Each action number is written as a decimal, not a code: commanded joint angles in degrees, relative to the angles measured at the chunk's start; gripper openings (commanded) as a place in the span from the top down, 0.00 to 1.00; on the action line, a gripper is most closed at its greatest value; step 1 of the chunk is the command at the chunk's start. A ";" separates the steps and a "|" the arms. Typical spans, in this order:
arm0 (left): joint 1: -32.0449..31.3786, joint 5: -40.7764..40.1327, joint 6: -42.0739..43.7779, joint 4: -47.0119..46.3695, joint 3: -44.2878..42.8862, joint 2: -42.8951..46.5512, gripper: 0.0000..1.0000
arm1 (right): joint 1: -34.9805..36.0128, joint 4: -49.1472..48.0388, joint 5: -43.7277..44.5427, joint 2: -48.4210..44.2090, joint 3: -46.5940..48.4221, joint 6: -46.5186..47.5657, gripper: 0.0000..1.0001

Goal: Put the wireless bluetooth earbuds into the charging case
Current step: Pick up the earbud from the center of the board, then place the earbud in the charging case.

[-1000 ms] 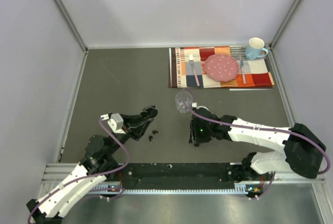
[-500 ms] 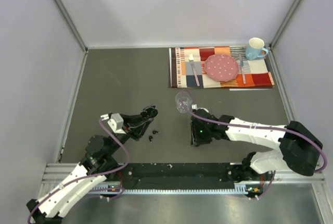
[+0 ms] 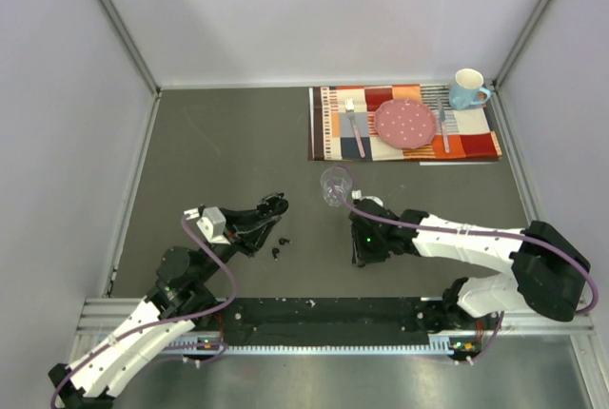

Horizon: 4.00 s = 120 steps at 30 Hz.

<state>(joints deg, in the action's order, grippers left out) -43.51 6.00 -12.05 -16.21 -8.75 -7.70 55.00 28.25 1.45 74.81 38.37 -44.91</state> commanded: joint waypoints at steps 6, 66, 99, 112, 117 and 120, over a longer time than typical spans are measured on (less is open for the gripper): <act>-0.09 -0.90 0.28 -2.25 0.67 0.59 1.00 | 0.63 3.30 3.91 -0.01 1.27 1.49 0.74; 0.00 5.24 2.03 -3.66 -0.91 -3.27 1.00 | 0.63 4.97 -8.74 -18.00 13.91 32.67 1.00; 0.00 37.33 6.34 -5.59 -14.54 -25.95 1.00 | 7.66 12.27 -28.35 -12.23 39.06 69.95 1.00; 0.09 39.70 4.41 -9.37 -15.24 -29.38 1.00 | 7.75 13.76 -28.08 -7.48 40.03 72.68 1.00; 0.09 40.32 4.58 -9.46 -15.24 -29.91 1.00 | 7.84 13.76 -28.79 -6.25 40.29 73.47 1.00; 0.09 40.32 4.58 -9.55 -15.24 -30.09 1.00 | 7.75 13.76 -29.58 -5.81 40.21 73.73 1.00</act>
<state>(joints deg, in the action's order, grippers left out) -43.48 45.06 -7.33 -21.82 -21.67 -37.69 62.15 42.83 -26.28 68.49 75.59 27.29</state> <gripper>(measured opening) 0.339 0.042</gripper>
